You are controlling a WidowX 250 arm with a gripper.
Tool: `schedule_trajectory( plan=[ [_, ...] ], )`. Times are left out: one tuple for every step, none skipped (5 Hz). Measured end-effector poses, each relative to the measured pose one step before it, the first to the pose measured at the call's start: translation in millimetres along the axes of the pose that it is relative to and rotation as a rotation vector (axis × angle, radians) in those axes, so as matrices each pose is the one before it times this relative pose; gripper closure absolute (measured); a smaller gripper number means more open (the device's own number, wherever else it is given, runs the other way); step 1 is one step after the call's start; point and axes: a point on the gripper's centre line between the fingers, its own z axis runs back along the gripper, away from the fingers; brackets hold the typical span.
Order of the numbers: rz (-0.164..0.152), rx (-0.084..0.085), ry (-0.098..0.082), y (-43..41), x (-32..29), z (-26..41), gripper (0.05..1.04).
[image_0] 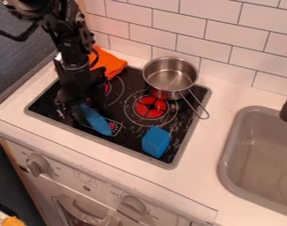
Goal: Put the blue spoon on top of the orange cloth
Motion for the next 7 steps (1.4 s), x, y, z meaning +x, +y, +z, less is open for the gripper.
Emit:
schedule_trajectory(
  plan=[
    [-0.0163,0.0117,-0.0096,0.34,0.88,-0.11,0.656],
    [-0.0102,0.0051,-0.0035,0.35,-0.19,0.05,0.677],
    [0.0027,0.0091,0.0058,1.44,-0.92,0.01,0.677],
    [0.0234,0.0027,0.0052,2.00,-1.10,2.57,0.679],
    [0.0590,-0.0217,-0.0149,4.71,6.35,17.97,0.680],
    [0.0352,0.0086,-0.0154,2.92,2.56,15.55,0.680],
    [-0.0047,-0.0516,-0.0074,-16.33,5.53,11.20,0.680]
  ],
)
